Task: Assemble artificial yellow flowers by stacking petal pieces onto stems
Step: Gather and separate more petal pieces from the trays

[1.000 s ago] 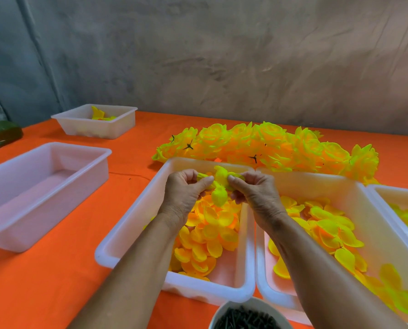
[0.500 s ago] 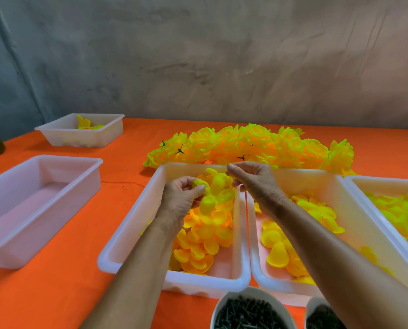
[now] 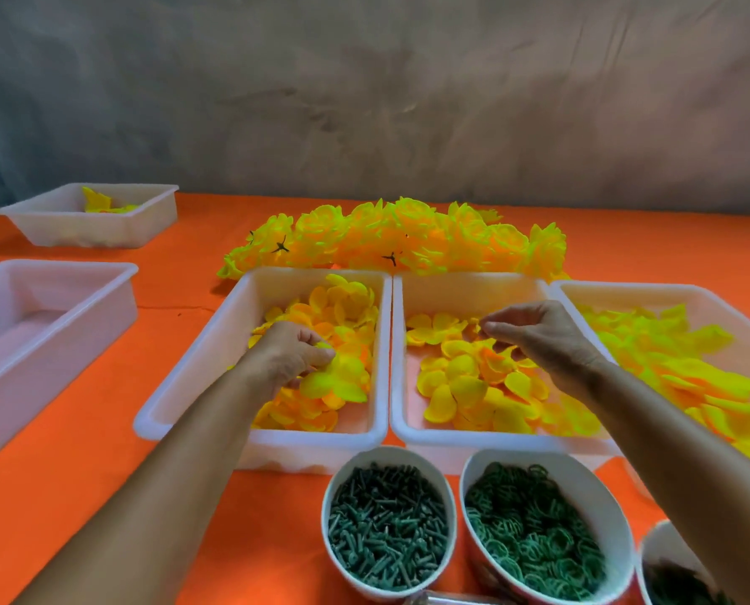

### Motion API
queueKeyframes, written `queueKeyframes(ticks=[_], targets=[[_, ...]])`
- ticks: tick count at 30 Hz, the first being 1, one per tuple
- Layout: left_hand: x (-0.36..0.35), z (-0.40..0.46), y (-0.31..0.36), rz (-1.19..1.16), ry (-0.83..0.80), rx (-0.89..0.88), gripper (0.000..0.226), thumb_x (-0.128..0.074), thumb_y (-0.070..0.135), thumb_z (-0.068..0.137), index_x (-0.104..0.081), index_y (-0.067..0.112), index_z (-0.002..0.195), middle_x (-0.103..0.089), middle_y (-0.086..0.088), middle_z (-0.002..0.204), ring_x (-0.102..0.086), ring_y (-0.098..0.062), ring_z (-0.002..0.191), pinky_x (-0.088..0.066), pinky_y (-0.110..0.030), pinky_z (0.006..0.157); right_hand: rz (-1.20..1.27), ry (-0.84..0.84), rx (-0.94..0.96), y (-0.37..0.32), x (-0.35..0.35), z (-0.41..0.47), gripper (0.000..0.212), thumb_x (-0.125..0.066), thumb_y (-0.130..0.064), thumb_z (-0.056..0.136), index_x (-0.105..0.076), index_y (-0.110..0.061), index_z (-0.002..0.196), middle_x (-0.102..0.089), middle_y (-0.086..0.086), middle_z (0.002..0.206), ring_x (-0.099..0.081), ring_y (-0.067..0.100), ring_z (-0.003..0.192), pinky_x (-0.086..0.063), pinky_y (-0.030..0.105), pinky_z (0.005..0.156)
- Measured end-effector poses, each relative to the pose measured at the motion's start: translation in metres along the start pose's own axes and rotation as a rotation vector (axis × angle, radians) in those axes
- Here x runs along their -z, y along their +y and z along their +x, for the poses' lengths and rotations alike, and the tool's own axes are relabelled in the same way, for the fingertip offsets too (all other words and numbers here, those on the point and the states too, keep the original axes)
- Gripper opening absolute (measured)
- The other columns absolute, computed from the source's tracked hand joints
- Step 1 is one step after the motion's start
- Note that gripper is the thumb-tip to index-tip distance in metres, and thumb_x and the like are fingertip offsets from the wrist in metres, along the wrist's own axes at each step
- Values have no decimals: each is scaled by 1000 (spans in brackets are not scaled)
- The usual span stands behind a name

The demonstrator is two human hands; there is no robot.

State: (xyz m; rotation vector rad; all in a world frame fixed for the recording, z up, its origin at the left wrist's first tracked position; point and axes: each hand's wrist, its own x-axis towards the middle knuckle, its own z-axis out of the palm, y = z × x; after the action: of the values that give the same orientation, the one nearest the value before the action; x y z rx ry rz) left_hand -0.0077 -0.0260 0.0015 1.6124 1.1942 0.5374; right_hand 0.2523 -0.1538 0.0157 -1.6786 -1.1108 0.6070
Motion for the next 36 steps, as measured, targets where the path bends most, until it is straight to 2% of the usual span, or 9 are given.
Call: queueKeyframes(ticks=[4, 8, 13, 17, 21, 25, 30, 33, 36], targets=[[-12, -3, -4, 212, 36, -29, 7, -68, 7, 84, -65, 8, 90, -50, -7, 71, -42, -15, 58, -31, -18, 44, -203, -65, -55, 14, 6, -12, 7, -70, -6, 81, -74, -6, 87, -65, 6, 68, -55, 9, 57, -38, 12, 45], [-16, -3, 0, 368, 119, -61, 40, -75, 14, 79, -62, 9, 116, -54, -8, 100, -53, -23, 91, -41, -28, 70, -204, -13, -97, 19, 16, -14, 8, -69, -6, 82, -73, -5, 89, -65, 7, 71, -57, 10, 59, -41, 20, 52], [-14, -4, 15, 645, 199, -87, 44, -77, 24, 77, -63, 13, 117, -61, -13, 117, -57, -29, 106, -47, -34, 83, -19, 167, -144, 17, 40, -5, 9, -64, 1, 85, -69, 2, 92, -66, 15, 79, -56, 14, 57, -44, 21, 54], [-23, -7, 43, 764, 321, -229, 41, -74, 28, 79, -65, 12, 116, -62, -13, 122, -57, -31, 113, -48, -38, 89, -126, 173, -145, 22, 31, 3, 12, -68, 0, 81, -71, 2, 92, -66, 14, 78, -58, 17, 61, -46, 25, 56], [-51, -3, 69, 689, 377, -408, 36, -71, 28, 82, -67, 12, 114, -64, -12, 120, -59, -31, 111, -47, -40, 92, -369, 210, -111, 27, 21, 17, 29, -77, -13, 75, -72, -7, 103, -70, 12, 104, -65, 23, 95, -48, 32, 83], [-83, 9, 79, 628, 359, -483, 34, -69, 27, 83, -68, 11, 113, -66, -12, 118, -59, -30, 110, -45, -37, 90, -704, 12, -37, 33, 7, 25, 58, -81, -34, 70, -62, -14, 121, -59, 9, 129, -52, 25, 121, -39, 32, 96], [-107, 25, 75, 611, 330, -521, 28, -68, 26, 84, -70, 10, 107, -67, -15, 112, -59, -32, 107, -45, -37, 89, -829, 48, -37, 41, 0, 27, 24, -71, -28, 79, -69, -8, 92, -65, 19, 97, -58, 35, 95, -38, 33, 70], [-112, 29, 66, 572, 356, -551, 23, -67, 26, 86, -71, 9, 102, -69, -16, 104, -62, -32, 100, -49, -37, 83, -764, 111, -17, 40, -1, 25, 16, -65, -19, 77, -60, -10, 65, -50, 19, 69, -47, 35, 72, -31, 31, 62], [-112, 33, 57, 542, 390, -560, 20, -65, 25, 87, -72, 9, 96, -70, -15, 99, -63, -31, 93, -47, -34, 76, -647, 158, -24, 40, 2, 26, 20, -71, -25, 77, -73, -10, 90, -69, 18, 89, -62, 33, 90, -43, 32, 74]])
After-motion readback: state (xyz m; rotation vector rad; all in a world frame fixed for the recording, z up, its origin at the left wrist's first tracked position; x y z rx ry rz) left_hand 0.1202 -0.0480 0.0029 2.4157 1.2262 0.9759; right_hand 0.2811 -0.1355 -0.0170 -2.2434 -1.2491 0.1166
